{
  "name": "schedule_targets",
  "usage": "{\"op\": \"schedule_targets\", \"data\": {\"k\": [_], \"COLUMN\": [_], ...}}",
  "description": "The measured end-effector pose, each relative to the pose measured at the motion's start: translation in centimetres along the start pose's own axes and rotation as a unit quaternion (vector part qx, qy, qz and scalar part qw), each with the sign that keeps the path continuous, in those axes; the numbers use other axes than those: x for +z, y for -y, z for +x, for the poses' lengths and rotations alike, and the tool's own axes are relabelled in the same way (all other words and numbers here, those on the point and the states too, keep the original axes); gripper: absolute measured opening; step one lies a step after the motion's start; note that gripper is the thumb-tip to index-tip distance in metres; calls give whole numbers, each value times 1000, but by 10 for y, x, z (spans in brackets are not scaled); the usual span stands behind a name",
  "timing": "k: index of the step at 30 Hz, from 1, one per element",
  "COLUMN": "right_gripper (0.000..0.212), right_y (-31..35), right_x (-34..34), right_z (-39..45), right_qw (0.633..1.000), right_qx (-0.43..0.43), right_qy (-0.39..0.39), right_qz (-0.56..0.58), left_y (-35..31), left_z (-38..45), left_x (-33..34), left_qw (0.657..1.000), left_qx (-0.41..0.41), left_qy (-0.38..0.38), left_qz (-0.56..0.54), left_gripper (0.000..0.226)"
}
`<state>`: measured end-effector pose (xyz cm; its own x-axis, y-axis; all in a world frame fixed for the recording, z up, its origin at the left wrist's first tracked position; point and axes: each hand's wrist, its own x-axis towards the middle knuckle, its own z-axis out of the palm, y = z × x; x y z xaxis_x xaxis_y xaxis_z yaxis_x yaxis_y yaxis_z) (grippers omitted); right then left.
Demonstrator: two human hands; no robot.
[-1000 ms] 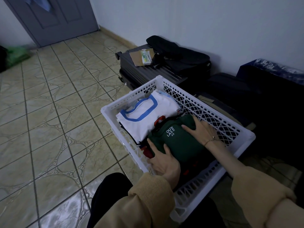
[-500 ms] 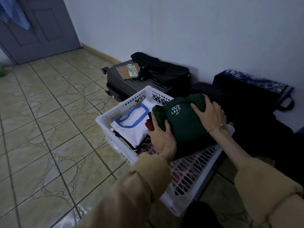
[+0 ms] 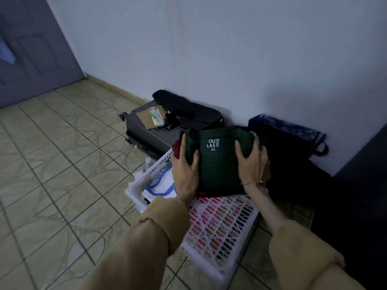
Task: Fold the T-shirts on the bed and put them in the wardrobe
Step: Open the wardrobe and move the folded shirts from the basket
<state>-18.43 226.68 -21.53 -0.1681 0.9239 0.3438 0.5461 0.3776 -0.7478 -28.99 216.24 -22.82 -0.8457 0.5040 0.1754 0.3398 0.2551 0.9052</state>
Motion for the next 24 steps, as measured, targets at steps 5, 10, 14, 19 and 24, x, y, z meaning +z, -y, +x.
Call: {"op": "schedule_targets", "data": {"k": [5,10,14,19,24], "right_gripper": [55,55,55,56,68], "right_y": [85,177,232,266,279], "right_x": [-83,-178,-240,-289,-330], "right_z": [-5,-27,-55,-99,-172], "right_qw": [999,998,998,997,998], "right_qx": [3,4,-5,1,11], "right_qy": [28,54,46,40,-4], "right_qz": [-17,-37,-33,-64,-55], "left_y": [-97,-194,-249,-278,-282], "left_z": [-26,-66,-100,-143,-202], "left_x": [-71,-153,-213,-262,-311], "left_qw": [1000,999,998,998,1000], "left_qx": [-11,-38,-42,-44,-8], "left_qy": [-19,-22,-28,-15,20], "left_qz": [11,31,31,45,22], "left_gripper": [57,57,58,58,59]}}
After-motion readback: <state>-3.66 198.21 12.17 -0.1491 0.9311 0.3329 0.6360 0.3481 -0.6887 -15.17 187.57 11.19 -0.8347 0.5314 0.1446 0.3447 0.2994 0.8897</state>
